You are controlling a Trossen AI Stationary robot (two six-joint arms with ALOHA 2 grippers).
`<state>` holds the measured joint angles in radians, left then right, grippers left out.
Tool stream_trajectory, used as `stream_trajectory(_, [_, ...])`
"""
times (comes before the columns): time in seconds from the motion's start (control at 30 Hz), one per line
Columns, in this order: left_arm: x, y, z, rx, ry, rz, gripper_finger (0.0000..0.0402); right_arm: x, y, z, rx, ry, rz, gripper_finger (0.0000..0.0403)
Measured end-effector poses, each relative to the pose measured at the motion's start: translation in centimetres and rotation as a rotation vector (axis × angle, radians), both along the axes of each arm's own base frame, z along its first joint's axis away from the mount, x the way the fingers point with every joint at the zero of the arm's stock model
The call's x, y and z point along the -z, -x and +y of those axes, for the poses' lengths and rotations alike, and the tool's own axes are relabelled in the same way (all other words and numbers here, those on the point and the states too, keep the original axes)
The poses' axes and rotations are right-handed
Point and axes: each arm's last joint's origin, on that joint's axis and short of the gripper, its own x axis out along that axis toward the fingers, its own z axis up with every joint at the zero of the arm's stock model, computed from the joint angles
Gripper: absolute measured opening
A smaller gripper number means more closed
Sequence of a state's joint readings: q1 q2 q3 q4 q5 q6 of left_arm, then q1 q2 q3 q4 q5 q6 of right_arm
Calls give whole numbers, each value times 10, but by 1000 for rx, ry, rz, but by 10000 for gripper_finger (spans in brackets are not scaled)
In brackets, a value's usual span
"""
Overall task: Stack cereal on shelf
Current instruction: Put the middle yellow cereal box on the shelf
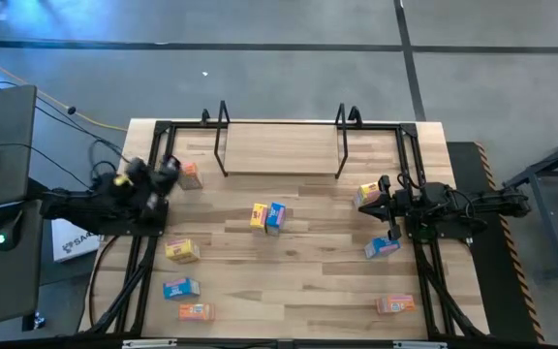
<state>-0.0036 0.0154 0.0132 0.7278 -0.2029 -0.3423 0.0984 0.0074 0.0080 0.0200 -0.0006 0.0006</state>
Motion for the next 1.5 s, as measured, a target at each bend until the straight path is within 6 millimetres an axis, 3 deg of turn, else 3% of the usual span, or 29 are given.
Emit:
stream_trajectory(0.1, [-8,6,4,-67,148,-88,4,0,0,0,0,0,0,0])
stream_trajectory(0.23, [-14,-6,6,-64,247,37,27,0,0,0,0,0,0,0])
stream_trajectory(0.37, [-36,-22,5,-56,251,127,77,0,0,0,0,0,0,0])
stream_trajectory(0.5, [-68,-41,2,38,154,218,140,0,0,0,0,0,0,0])
stream_trajectory(0.67, [-102,-65,-3,129,-14,508,206,0,0,0,0,0,0,0])
stream_trajectory(0.83, [-118,-82,-7,199,-182,781,237,0,0,0,0,0,0,0])
stream_trajectory(1.0, [-114,-95,-15,285,-317,967,243,0,0,0,0,0,0,0])
stream_trajectory(1.23, [-99,-108,-29,359,-331,1081,243,0,0,0,0,0,0,0])
stream_trajectory(1.33, [-93,-114,-34,396,-289,1120,243,0,0,0,0,0,0,0])
stream_trajectory(1.5, [-84,-127,-37,402,-72,1168,243,0,0,0,0,0,0,0])
